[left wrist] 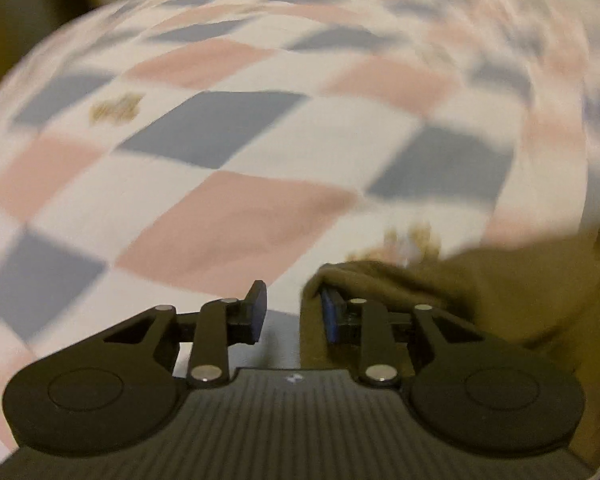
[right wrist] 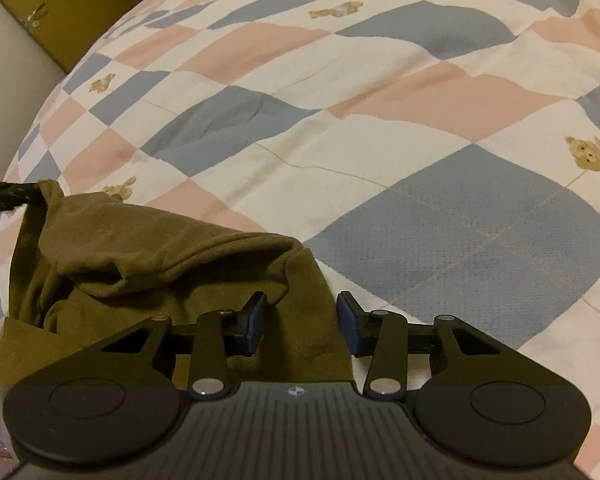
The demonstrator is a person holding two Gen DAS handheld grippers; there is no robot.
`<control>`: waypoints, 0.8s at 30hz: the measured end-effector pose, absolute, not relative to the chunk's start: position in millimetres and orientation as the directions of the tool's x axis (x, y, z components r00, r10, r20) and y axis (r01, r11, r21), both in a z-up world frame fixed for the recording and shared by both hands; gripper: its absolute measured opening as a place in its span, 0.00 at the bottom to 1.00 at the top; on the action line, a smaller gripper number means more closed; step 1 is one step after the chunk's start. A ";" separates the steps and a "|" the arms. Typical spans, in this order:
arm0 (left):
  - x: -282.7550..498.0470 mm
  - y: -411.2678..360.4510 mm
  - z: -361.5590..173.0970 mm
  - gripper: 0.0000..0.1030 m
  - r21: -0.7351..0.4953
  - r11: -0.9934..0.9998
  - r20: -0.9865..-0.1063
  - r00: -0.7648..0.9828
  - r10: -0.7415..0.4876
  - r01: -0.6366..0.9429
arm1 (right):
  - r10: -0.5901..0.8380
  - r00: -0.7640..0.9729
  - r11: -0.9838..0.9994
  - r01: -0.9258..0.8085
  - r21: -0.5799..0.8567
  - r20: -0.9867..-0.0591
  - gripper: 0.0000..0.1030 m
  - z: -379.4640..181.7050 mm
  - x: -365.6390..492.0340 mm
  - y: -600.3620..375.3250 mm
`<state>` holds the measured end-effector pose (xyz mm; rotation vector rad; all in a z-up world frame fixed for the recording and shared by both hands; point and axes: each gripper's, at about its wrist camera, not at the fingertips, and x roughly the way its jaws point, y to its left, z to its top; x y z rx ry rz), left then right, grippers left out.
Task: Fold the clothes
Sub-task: 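Lift the shirt up off the bed with both grippers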
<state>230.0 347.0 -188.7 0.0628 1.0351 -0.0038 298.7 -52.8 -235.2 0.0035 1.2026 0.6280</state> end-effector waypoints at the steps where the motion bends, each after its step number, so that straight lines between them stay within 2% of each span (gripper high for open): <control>1: 227.3 348.9 -182.8 0.23 0.025 0.999 -0.857 0.516 0.010 0.023 | 0.456 0.207 0.830 -0.449 0.330 -0.866 0.42 -235.7 298.4 -53.4; 3: 220.3 326.2 -177.3 0.27 0.088 0.983 -0.855 0.519 -0.009 0.161 | 0.459 0.203 0.828 -0.451 0.333 -0.865 0.43 -236.7 297.7 -53.6; 4: 218.0 315.7 -178.2 0.39 0.118 0.970 -0.854 0.520 -0.011 0.214 | 0.460 0.202 0.827 -0.453 0.334 -0.864 0.43 -237.6 297.7 -53.3; 5: 219.4 307.8 -185.2 0.44 0.166 0.954 -0.857 0.515 0.014 0.251 | 0.462 0.200 0.825 -0.454 0.336 -0.864 0.43 -238.8 298.2 -52.8; 7: 225.4 298.6 -201.9 0.40 0.229 0.927 -0.864 0.500 0.054 0.296 | 0.466 0.197 0.822 -0.457 0.340 -0.863 0.43 -241.4 299.4 -51.4; 10: 239.0 302.6 -223.6 0.36 0.224 0.931 -0.884 0.463 0.069 0.289 | 0.482 0.191 0.813 -0.460 0.356 -0.855 0.44 -244.6 300.1 -50.5; 13: 244.3 314.4 -237.1 0.20 0.190 0.950 -0.900 0.431 0.068 0.247 | 0.506 0.185 0.809 -0.442 0.389 -0.842 0.43 -246.4 301.1 -53.0; 14: 244.5 317.8 -239.1 0.11 0.160 0.958 -0.906 0.420 0.048 0.237 | 0.516 0.189 0.807 -0.434 0.400 -0.835 0.34 -246.1 301.5 -53.9; 15: 244.6 321.2 -241.2 0.09 0.130 0.965 -0.912 0.410 0.027 0.227 | 0.526 0.192 0.804 -0.431 0.410 -0.829 0.25 -245.4 301.9 -54.4; 16: 240.0 320.4 -233.2 0.07 0.135 0.968 -0.905 0.425 0.034 0.210 | 0.536 0.192 0.798 -0.434 0.418 -0.822 0.06 -244.2 302.2 -54.3; 21: 214.4 313.6 -186.8 0.06 0.175 0.977 -0.854 0.512 0.091 0.119 | 0.531 0.298 0.812 -0.449 0.374 -0.793 0.04 -215.4 294.5 -58.1; 24: 199.0 309.5 -158.9 0.06 0.195 0.979 -0.819 0.560 0.127 0.062 | 0.547 0.395 0.815 -0.452 0.363 -0.738 0.04 -180.6 284.8 -70.6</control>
